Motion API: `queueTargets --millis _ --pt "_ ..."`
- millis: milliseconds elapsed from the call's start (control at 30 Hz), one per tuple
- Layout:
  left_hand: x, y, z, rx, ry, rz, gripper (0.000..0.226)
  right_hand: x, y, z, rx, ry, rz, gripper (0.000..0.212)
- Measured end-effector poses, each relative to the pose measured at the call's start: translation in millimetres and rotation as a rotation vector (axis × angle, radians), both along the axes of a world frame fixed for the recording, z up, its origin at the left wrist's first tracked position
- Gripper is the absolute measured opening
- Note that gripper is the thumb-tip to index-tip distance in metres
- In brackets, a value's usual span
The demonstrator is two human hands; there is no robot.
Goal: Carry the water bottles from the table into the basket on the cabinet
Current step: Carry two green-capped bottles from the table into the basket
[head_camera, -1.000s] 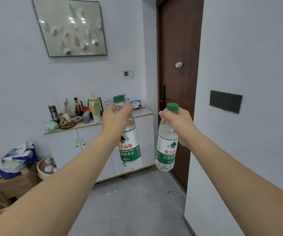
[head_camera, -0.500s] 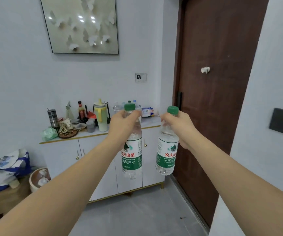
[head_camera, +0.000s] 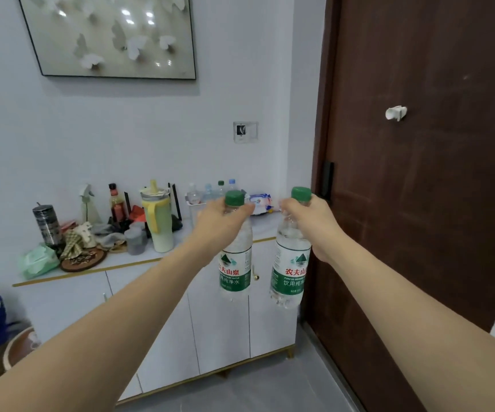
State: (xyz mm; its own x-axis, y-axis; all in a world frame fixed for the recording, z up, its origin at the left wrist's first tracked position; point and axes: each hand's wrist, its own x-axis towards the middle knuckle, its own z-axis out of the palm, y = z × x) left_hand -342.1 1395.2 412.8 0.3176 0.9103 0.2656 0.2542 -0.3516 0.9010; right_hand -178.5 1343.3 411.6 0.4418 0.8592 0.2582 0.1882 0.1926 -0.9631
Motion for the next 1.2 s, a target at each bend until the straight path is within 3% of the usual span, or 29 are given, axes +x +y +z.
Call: queueTargets --millis 133,233,433,600,900,1200 --pt "26.9 72.3 18.0 -0.121 0.023 0.043 0.034 33.5 74.6 16.7 -0.051 -0.065 0.095 0.006" --pt "38.0 120.7 34.1 -0.241 -0.057 0.091 0.047 49.9 134.4 26.3 -0.178 -0.201 0.174 0.028" --pt "46.8 222.2 47.4 -0.293 -0.306 0.212 0.025 76.2 244.6 33.9 -0.227 -0.243 0.181 0.031" --pt "51.0 318.4 42.6 -0.212 -0.435 0.256 0.020 88.4 344.6 38.0 -0.174 -0.090 0.111 0.051" --pt "69.8 497.3 41.8 -0.150 -0.377 0.167 0.021 85.7 521.6 46.9 -0.015 -0.083 -0.021 0.025" --pt "108.4 616.5 -9.3 -0.085 -0.134 0.084 0.027 108.2 665.5 -24.5 -0.124 -0.225 0.046 0.030"
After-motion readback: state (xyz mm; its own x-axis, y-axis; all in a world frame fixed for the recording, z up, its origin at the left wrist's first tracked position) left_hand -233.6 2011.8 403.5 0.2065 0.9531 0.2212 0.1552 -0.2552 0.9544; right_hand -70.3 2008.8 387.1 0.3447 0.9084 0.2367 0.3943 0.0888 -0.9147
